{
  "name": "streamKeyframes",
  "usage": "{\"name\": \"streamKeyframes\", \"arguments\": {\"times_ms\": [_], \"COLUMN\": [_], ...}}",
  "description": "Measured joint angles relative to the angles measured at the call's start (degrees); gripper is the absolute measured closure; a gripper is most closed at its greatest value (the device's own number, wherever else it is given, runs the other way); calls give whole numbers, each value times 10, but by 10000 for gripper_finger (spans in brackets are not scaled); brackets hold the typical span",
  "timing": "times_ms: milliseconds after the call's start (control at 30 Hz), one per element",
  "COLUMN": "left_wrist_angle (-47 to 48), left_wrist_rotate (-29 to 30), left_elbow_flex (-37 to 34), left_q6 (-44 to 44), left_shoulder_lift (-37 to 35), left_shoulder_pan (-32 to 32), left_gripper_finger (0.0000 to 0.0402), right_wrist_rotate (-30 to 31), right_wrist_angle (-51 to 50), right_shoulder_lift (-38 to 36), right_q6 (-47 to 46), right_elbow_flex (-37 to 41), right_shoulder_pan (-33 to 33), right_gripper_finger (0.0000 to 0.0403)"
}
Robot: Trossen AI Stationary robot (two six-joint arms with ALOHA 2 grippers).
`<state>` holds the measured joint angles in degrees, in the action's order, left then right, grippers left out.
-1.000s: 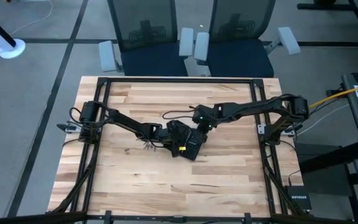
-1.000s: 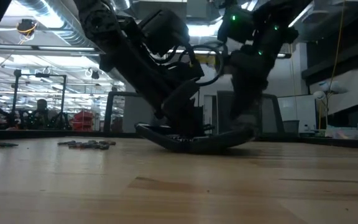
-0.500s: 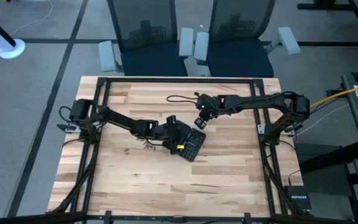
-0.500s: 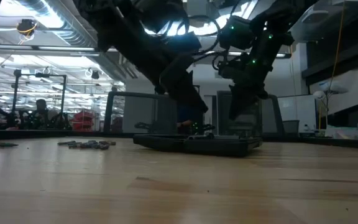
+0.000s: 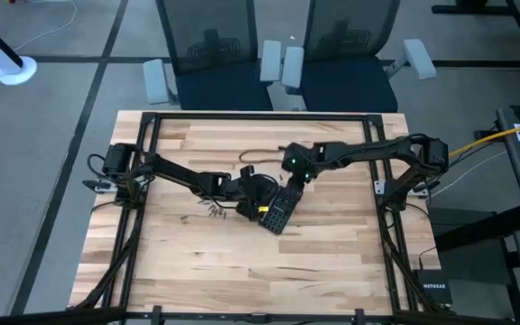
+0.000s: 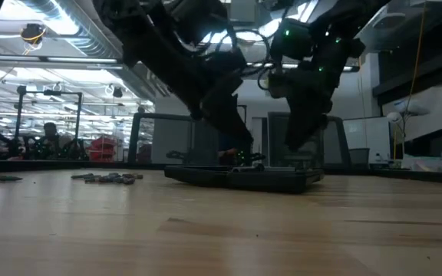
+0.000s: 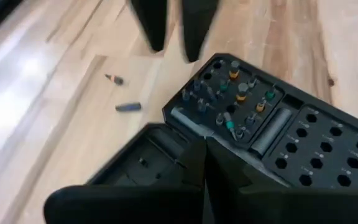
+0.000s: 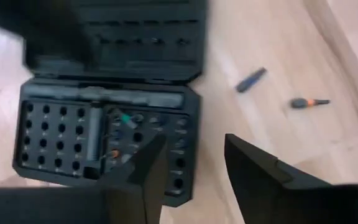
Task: Prefit tool cases
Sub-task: Remove the blue socket bit from the black prefit tool case
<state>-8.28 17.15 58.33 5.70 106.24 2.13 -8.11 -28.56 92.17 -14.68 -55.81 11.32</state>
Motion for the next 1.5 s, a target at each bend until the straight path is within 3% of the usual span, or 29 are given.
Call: {"name": "streamKeyframes", "arguments": {"times_ms": [267, 533, 700, 1300, 1500], "left_wrist_angle": [-19, -20, -17, -17, -17], "left_wrist_rotate": [-4, -4, -4, -4, -4], "left_elbow_flex": [0, 0, 0, 0, 0], "left_q6": [73, 76, 77, 59, 58], "left_shoulder_lift": [33, 36, 36, 36, 36], "left_shoulder_pan": [0, 0, 1, 1, -2], "left_gripper_finger": [401, 401, 401, 401, 402], "right_wrist_rotate": [71, 66, 27, 36, 41], "right_wrist_angle": [1, 19, 30, 84, 77], "right_shoulder_lift": [0, 3, 19, 40, 42], "right_q6": [0, 1, -15, -18, -13], "right_elbow_flex": [0, 10, 33, 34, 34], "right_shoulder_pan": [-40, -38, -39, -43, -44], "right_gripper_finger": [275, 276, 276, 278, 342]}}
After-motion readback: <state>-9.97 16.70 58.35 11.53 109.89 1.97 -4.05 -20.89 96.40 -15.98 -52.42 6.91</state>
